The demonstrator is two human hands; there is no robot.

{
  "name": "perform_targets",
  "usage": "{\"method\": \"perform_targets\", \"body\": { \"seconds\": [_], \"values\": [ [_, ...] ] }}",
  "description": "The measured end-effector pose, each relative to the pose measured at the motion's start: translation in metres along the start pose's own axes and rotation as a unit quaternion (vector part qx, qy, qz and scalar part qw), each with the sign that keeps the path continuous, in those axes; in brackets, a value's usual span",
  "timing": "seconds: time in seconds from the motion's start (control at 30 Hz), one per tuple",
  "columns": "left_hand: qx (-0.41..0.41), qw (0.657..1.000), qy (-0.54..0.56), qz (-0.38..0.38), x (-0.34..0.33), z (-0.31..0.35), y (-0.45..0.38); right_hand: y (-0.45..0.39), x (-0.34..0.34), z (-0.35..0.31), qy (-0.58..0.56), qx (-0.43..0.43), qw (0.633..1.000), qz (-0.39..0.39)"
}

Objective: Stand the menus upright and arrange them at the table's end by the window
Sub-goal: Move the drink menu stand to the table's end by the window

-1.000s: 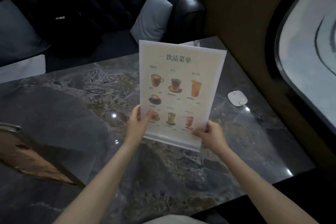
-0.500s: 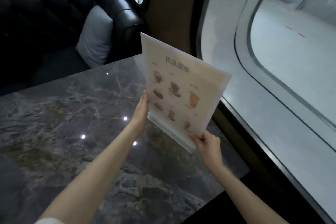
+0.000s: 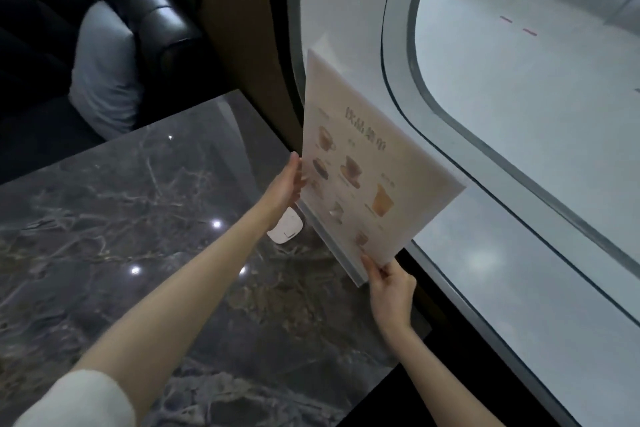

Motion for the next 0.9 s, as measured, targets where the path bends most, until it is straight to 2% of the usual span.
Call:
{"method": "perform_targets", "body": {
  "seconds": [0.33,0.5,0.63,0.8,0.9],
  "values": [
    [0.011,0.999,0.028,-0.036,-0.006,-0.009,-0.016,-0.009,-0.008,0.011,0.015,0.0,1.0,-0.013],
    [0.009,0.999,0.003,-0.031,-0.004,-0.012,-0.015,-0.012,-0.011,0.01,0.049,0.014,0.998,-0.021],
    [-0.004,0.999,-0.03,-0.04,-0.006,-0.014,-0.005,-0.011,-0.013,0.011,0.042,-0.015,0.998,-0.052],
    [0.005,0.988,-0.154,0.025,-0.005,-0.026,0.018,-0.001,-0.009,0.016,0.059,-0.041,0.995,-0.062],
    [0.024,0.972,-0.232,0.038,0.0,-0.046,0.035,0.013,-0.005,0.023,0.087,-0.052,0.993,-0.055]
  ]
}}
Point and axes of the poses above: each hand's wrist, its own y-axis away from the middle knuckle, its own x-axis out of the back of the hand, z = x × y, the point moved 7 cm from there along -y, towards the middle knuckle, and after that the axes turned 12 degrees about -y, right-handed, at the moved point
